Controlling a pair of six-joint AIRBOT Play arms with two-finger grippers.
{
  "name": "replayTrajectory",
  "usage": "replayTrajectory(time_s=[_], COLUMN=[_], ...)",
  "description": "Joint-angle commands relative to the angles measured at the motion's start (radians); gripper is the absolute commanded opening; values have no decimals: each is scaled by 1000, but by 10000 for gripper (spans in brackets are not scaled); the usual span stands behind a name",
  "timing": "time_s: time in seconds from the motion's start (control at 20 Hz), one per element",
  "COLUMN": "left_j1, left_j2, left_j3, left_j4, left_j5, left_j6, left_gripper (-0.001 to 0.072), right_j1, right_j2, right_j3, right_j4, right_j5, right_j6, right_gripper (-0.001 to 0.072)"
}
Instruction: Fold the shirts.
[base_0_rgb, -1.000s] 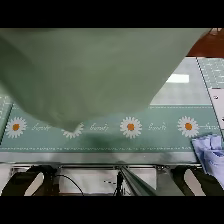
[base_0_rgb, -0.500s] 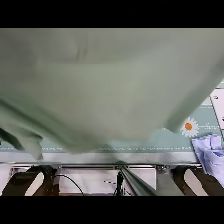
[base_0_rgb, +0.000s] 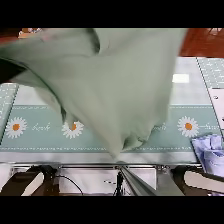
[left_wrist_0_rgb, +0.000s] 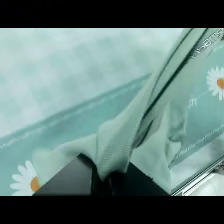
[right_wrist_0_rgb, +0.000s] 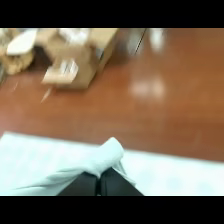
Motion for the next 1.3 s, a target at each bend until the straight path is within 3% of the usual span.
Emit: replayTrajectory(time_s=[0.0, 0.15, 0.45, 0.5, 0.55, 0.6, 0.65, 0.8, 0.95, 1.15, 1.25], left_j1=[1, 1, 5, 5, 5, 5, 5, 6, 5, 5, 5], left_j2=[-142, -306, -570, -590, -599, -601, -599, -598, -598, -598, -598], left_j3=[-130, -144, -144, -144, -144, -144, -144, -144, -144, -144, -144], left_j4=[3, 109, 163, 163, 163, 163, 163, 163, 163, 163, 163], left_j5=[64, 82, 81, 81, 81, 82, 82, 89, 101, 101, 101], left_j6=[92, 171, 179, 179, 179, 180, 183, 187, 191, 191, 199], left_gripper=[33, 33, 33, 33, 33, 33, 33, 33, 33, 33, 33], right_j1=[166, 252, 248, 233, 213, 186, 156, 47, -72, -148, -155], right_j2=[-196, -342, -485, -478, -461, -431, -402, -347, -277, -72, 3], right_j3=[-36, -41, -41, -41, -40, -41, -41, -79, -315, -812, -1024], right_j4=[-89, -162, -177, -172, -159, -163, -224, -503, -386, -233, -171], right_j5=[-47, -102, -72, -58, -32, 13, 69, 307, 383, 179, 60], right_j6=[-1, -1, 69, 68, 62, 20, -4, 71, 54, -53, -93], right_gripper=[23, 23, 30, 150, 361, 423, 423, 423, 423, 433, 509])
